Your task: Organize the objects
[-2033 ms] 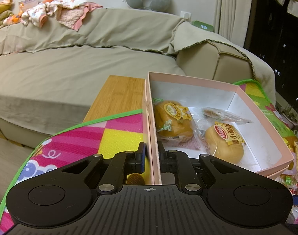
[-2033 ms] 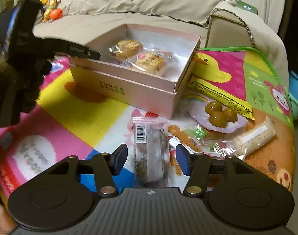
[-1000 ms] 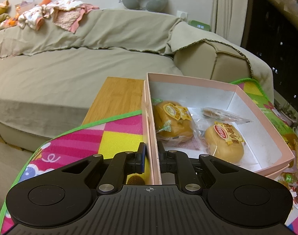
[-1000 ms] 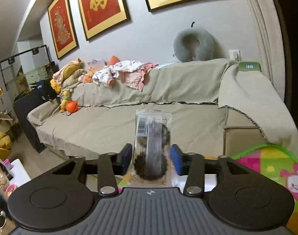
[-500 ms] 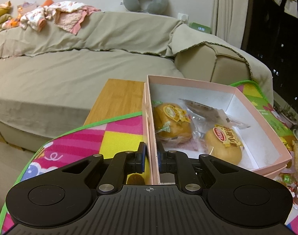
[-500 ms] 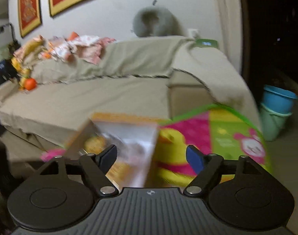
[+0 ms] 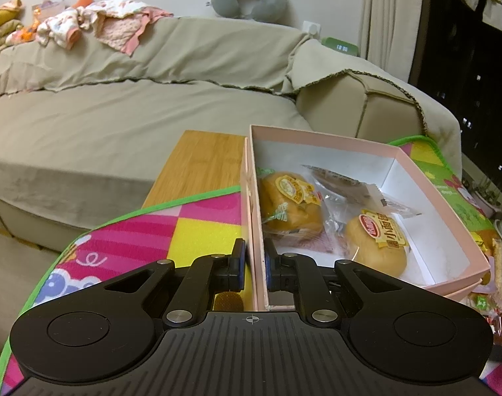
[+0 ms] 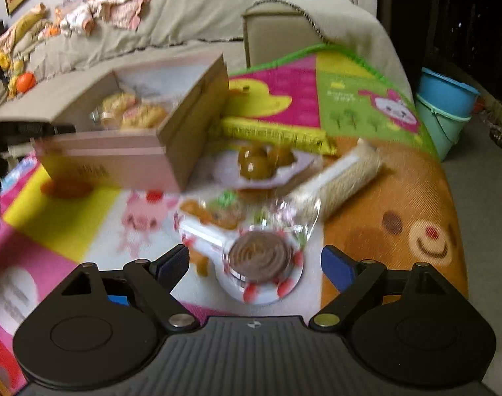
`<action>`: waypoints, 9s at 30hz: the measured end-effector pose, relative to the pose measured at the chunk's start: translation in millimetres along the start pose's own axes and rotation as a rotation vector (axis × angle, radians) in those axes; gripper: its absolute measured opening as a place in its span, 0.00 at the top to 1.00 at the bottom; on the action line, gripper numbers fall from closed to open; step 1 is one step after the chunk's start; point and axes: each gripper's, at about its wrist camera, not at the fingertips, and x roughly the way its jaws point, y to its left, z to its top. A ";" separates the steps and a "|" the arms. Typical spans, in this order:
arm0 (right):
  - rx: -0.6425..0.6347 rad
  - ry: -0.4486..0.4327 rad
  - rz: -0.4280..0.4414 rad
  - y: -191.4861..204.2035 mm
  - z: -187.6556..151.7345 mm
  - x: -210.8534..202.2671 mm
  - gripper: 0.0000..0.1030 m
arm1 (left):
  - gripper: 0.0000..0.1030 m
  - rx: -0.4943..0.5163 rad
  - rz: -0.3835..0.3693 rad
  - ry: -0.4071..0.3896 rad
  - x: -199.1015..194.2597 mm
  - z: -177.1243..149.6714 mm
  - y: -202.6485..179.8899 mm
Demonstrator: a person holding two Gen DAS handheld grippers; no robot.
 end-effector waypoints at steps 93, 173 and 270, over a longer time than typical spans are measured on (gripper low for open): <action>-0.027 -0.352 0.182 65.8 190.3 -66.8 0.40 | 0.86 -0.012 -0.015 0.006 -3.2 -0.8 -0.3; -0.235 0.048 0.077 30.7 -1.2 -35.4 0.16 | 0.86 -0.007 -0.010 0.006 -4.4 -2.3 -0.6; -0.275 0.136 0.000 53.2 -4.8 -26.0 0.58 | 0.88 0.033 0.005 -0.010 -21.0 3.4 -5.7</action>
